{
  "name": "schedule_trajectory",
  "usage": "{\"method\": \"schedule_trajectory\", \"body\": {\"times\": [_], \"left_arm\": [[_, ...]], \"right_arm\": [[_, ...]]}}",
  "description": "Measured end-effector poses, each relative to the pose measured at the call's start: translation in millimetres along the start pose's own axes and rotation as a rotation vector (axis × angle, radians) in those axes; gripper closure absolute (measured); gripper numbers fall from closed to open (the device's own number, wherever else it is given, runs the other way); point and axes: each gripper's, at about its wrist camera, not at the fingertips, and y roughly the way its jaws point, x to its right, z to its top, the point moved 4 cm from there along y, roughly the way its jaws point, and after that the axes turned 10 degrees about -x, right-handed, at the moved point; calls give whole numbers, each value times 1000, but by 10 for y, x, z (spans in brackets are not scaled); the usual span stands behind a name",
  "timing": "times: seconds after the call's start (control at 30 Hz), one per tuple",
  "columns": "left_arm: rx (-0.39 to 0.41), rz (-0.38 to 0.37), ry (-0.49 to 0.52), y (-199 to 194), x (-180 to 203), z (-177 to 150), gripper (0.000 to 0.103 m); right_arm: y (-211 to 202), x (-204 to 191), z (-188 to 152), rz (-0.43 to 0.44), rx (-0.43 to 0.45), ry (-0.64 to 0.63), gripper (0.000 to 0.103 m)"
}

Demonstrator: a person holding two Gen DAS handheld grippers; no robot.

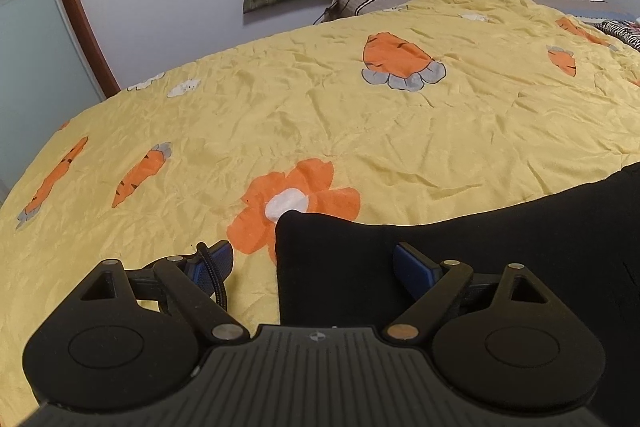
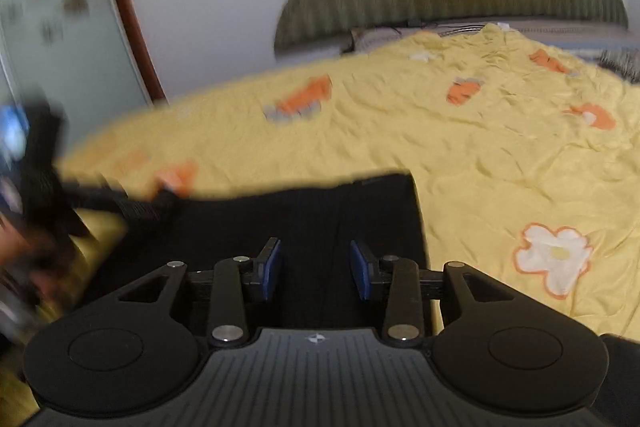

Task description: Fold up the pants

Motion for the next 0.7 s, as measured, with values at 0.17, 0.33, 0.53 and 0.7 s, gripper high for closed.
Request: {"method": "schedule_trajectory", "body": {"times": [0.17, 0.33, 0.53, 0.7], "left_arm": [[-8, -6, -18, 0, -9, -18, 13], [-2, -7, -20, -70, 1, -55, 13], [23, -49, -10, -371, 57, -170, 13], [28, -165, 44, -700, 213, -538, 12]], "right_arm": [[-41, 105, -36, -67, 28, 54, 49], [-257, -56, -130, -73, 40, -32, 49], [-209, 41, -281, -141, 27, -12, 38], [-549, 184, -361, -228, 117, 35, 38]]}}
